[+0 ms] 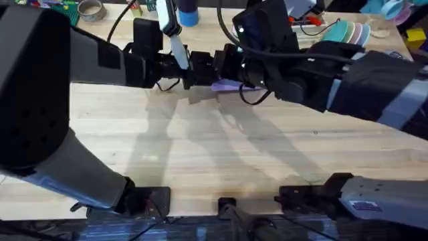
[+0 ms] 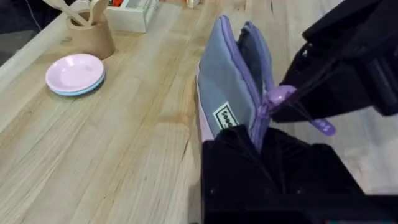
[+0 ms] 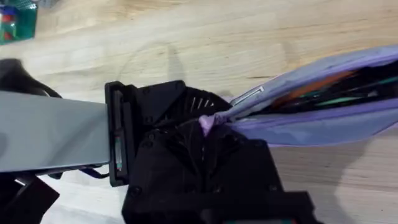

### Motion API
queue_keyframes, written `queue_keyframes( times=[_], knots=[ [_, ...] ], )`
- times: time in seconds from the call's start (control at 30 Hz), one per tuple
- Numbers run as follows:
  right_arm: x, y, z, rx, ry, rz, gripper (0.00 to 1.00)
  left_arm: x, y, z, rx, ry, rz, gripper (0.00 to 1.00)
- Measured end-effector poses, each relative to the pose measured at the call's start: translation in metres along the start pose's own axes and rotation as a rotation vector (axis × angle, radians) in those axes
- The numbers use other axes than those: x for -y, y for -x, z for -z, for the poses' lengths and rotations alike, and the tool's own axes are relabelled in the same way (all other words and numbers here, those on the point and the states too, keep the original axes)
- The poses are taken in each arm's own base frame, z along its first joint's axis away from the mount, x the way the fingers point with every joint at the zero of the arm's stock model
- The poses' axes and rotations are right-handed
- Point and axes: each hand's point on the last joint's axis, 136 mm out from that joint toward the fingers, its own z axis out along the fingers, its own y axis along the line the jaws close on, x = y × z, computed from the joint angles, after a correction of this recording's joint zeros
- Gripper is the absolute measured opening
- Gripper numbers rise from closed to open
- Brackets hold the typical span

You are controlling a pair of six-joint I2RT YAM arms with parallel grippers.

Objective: Unzip the bag, pick up the pens from the table one at a time and place them inside, then zip the bag closed.

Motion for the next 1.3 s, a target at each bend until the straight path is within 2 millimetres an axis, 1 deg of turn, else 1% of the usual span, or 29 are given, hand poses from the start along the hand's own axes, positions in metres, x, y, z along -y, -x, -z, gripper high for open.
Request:
queue_keyframes(
  times=[0.2, 0.33, 0.37, 0.43, 0.53, 0.83, 1.13, 1.2, 1.3],
  knots=[
    [0.003, -0.001, 0.0, -0.007, -0.009, -0.001, 0.031, 0.0, 0.0, 0.0, -0.002, 0.002, 0.0, 0.043],
    [0.017, 0.002, -0.002, -0.022, -0.04, -0.019, 0.03, -0.001, -0.001, 0.0, -0.006, 0.007, 0.002, 0.043],
    [0.028, 0.011, -0.003, -0.014, -0.056, -0.044, 0.03, -0.002, -0.002, 0.0, -0.009, 0.012, 0.002, 0.043],
    [0.035, 0.017, -0.003, -0.005, -0.07, -0.06, 0.03, -0.003, -0.002, 0.0, -0.012, 0.016, 0.002, 0.043],
    [0.047, 0.022, -0.003, -0.004, -0.094, -0.076, 0.03, -0.003, -0.003, 0.0, -0.015, 0.02, 0.002, 0.043],
    [0.094, 0.038, -0.003, -0.009, -0.193, -0.108, 0.03, -0.005, -0.004, 0.0, -0.02, 0.028, 0.002, 0.044],
    [0.153, 0.068, 0.003, 0.037, -0.299, -0.162, 0.03, -0.005, -0.004, 0.0, -0.02, 0.028, 0.002, 0.044],
    [0.163, 0.072, 0.005, 0.041, -0.314, -0.177, 0.03, -0.004, -0.003, 0.0, -0.019, 0.026, 0.002, 0.044],
    [0.17, 0.07, 0.006, 0.025, -0.323, -0.176, 0.031, -0.003, -0.003, -0.002, -0.019, 0.02, 0.001, 0.044]
  ],
)
